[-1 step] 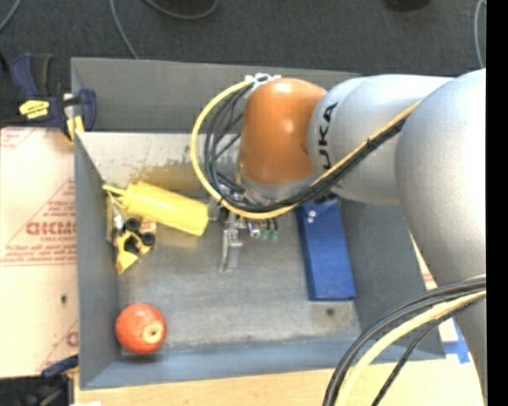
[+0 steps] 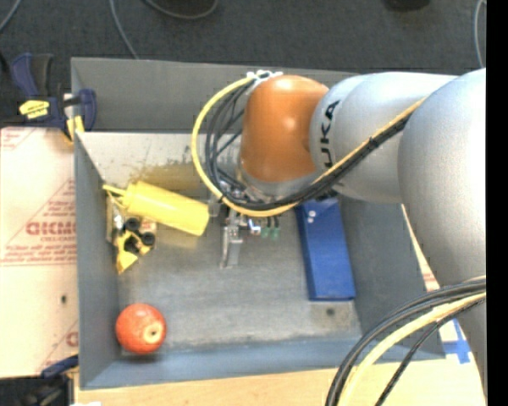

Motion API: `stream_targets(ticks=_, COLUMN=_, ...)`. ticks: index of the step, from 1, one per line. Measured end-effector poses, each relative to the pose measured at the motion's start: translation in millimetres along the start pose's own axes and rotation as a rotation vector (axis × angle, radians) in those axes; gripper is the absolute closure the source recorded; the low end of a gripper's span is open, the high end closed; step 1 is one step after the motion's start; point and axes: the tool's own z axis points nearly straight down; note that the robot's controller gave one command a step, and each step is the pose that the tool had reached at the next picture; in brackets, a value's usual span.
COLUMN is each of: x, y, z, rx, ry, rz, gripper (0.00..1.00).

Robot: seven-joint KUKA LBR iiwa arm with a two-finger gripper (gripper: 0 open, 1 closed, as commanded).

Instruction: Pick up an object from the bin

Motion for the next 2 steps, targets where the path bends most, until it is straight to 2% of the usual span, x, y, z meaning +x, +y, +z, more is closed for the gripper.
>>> stream_targets(ticks=1, x=-42.7, y=49, z=44, rx=0.003, ry=-0.009, rz=-0.005, gripper=0.0)
stream_targets(ticks=2, x=-46.6, y=62, z=11, rx=-0.001, ry=-0.005, rz=0.095, gripper=0.0)
